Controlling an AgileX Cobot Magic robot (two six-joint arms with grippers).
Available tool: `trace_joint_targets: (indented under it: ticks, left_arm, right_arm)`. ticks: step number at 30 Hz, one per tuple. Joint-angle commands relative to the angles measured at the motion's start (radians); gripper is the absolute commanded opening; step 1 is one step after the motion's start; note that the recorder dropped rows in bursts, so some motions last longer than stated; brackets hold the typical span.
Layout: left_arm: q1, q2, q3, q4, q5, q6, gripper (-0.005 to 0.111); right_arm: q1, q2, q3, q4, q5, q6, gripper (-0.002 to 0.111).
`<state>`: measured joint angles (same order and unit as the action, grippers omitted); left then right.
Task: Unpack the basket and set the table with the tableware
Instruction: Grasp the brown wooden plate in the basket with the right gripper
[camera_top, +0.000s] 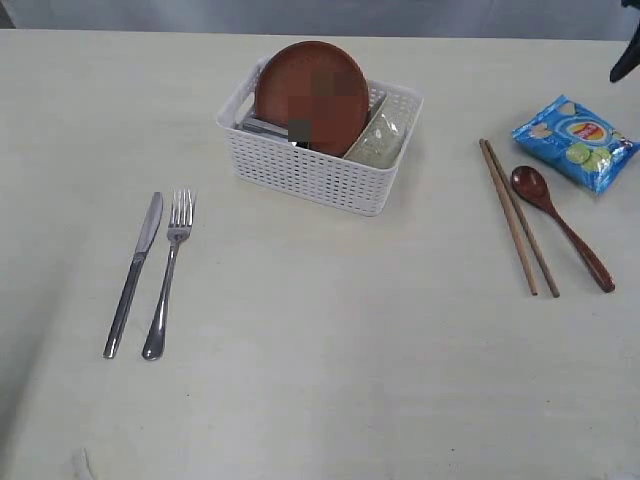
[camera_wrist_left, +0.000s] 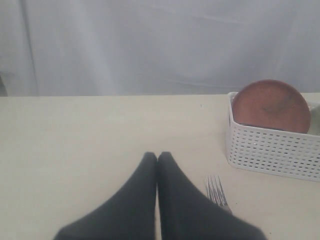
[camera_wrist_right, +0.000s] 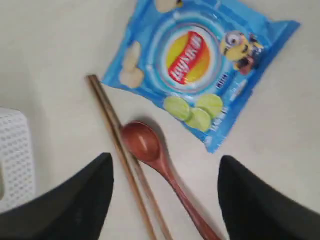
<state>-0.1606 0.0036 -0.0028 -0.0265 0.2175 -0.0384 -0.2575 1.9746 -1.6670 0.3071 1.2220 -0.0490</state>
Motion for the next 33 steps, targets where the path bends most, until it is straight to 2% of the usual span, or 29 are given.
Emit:
trace_joint_targets:
  ticks: [1, 5, 10, 12, 16, 20, 23, 33]
  left_arm:
    - [-0.001, -0.004, 0.003, -0.004, -0.006, 0.0, 0.0]
    - [-0.001, -0.004, 0.003, -0.004, -0.006, 0.0, 0.0]
    - [-0.001, -0.004, 0.003, -0.004, -0.006, 0.0, 0.0]
    - [-0.001, -0.004, 0.003, -0.004, -0.006, 0.0, 0.0]
    - [-0.001, -0.004, 0.003, -0.004, -0.006, 0.0, 0.0]
    - [-0.001, -0.004, 0.003, -0.004, -0.006, 0.0, 0.0]
    - [-0.001, -0.004, 0.003, -0.004, -0.006, 0.0, 0.0]
    - [-0.001, -0.004, 0.003, -0.004, -0.006, 0.0, 0.0]
  right_arm:
    - [0.001, -0.039, -0.056, 0.253, -0.001, -0.135, 0.057]
    - [0.078, -0.05, -0.101, 0.442, -0.001, -0.276, 0.057]
    - [0.257, -0.049, -0.139, 0.441, -0.007, -0.369, 0.057]
    - [0.344, -0.049, -0.139, 0.4, -0.08, -0.371, 0.057]
    - [0.503, -0.031, -0.139, 0.174, -0.26, -0.367, 0.057]
    - [0.613, 0.028, -0.167, -0.007, -0.313, -0.338, 0.057]
    - [0.65, 0.098, -0.215, -0.014, -0.313, -0.33, 0.057]
    - [0.655, 0.301, -0.431, -0.023, -0.248, -0.288, 0.057]
